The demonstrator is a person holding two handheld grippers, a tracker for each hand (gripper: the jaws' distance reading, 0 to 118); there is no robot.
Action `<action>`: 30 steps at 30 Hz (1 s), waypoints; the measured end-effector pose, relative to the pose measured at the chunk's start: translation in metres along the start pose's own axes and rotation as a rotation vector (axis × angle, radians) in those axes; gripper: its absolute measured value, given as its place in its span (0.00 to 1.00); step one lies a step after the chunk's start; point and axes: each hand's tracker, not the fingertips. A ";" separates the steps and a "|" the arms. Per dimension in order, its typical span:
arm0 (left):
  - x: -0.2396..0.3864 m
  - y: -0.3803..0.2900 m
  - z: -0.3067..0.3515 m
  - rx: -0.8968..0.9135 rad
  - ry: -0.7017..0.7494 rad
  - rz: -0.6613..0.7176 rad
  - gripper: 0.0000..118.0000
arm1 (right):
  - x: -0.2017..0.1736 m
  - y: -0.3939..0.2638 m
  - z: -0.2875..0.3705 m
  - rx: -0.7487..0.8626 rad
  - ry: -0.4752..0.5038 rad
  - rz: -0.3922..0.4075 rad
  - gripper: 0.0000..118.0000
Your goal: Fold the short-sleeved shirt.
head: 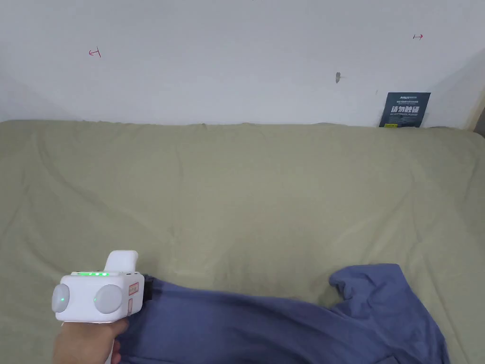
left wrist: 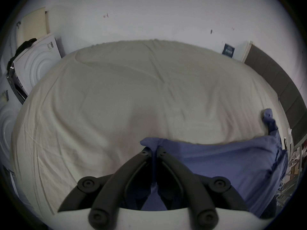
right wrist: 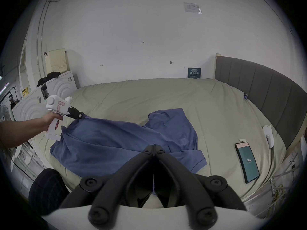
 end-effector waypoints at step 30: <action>0.015 -0.025 0.114 0.158 -0.115 0.026 0.01 | 0.067 0.066 -0.265 -0.445 -0.164 0.115 0.01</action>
